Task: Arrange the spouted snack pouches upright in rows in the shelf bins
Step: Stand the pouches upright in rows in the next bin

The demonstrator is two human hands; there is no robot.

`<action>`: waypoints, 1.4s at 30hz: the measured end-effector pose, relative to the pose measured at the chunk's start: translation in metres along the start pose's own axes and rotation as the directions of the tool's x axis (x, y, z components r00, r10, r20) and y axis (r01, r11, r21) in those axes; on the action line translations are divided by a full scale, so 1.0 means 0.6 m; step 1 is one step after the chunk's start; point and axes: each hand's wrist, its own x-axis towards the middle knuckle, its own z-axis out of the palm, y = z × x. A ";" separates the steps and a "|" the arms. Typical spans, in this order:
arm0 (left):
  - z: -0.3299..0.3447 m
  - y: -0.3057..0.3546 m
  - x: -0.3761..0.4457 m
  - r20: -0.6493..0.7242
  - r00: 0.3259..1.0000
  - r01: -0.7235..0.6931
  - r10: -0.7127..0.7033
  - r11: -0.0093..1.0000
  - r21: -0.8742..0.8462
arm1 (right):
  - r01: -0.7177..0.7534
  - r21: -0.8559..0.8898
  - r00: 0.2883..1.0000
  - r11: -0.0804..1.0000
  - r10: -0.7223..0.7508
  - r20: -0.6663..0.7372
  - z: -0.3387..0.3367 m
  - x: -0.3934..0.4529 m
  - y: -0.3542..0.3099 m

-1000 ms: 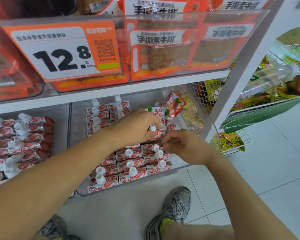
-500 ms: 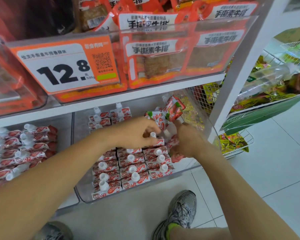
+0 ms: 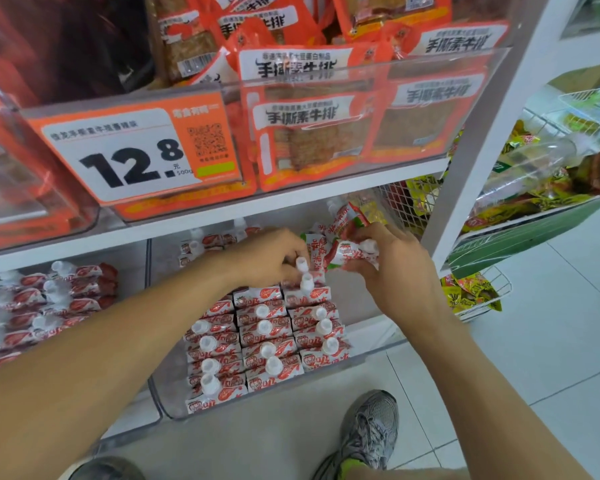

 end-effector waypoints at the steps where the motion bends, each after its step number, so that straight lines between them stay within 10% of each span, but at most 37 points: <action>1: 0.006 0.004 -0.001 0.008 1.000 -0.024 0.024 0.999 0.035 | -0.013 0.023 1.000 1.000 0.013 -0.016 -0.001 0.001 -0.001; 7: -0.027 0.000 0.002 0.249 0.968 -0.028 0.042 0.998 -0.057 | -0.080 0.047 0.996 0.996 0.078 0.042 -0.006 0.003 -0.013; 13: -0.029 -0.019 0.058 -0.149 0.988 0.013 -0.036 0.988 -0.156 | -0.142 -0.121 0.983 0.982 0.155 0.100 -0.008 -0.013 -0.015; 19: -0.006 -0.012 0.115 0.091 0.996 0.018 -0.017 1.000 -0.008 | -0.180 -0.136 0.957 0.974 0.206 0.204 -0.002 -0.020 -0.012; 24: -0.005 -0.015 0.114 0.028 0.998 0.043 -0.049 0.985 0.166 | -0.191 -0.177 0.957 0.966 0.223 0.186 0.011 -0.020 -0.007; 34: -0.035 -0.028 0.063 -0.127 0.992 -0.016 0.008 0.998 -0.056 | -0.277 -0.076 0.936 0.958 0.287 0.204 0.013 -0.013 0.001; 42: -0.022 -0.038 0.049 0.228 0.973 -0.073 0.024 0.975 0.210 | -0.226 -0.025 0.967 0.974 0.227 0.114 0.018 -0.006 0.010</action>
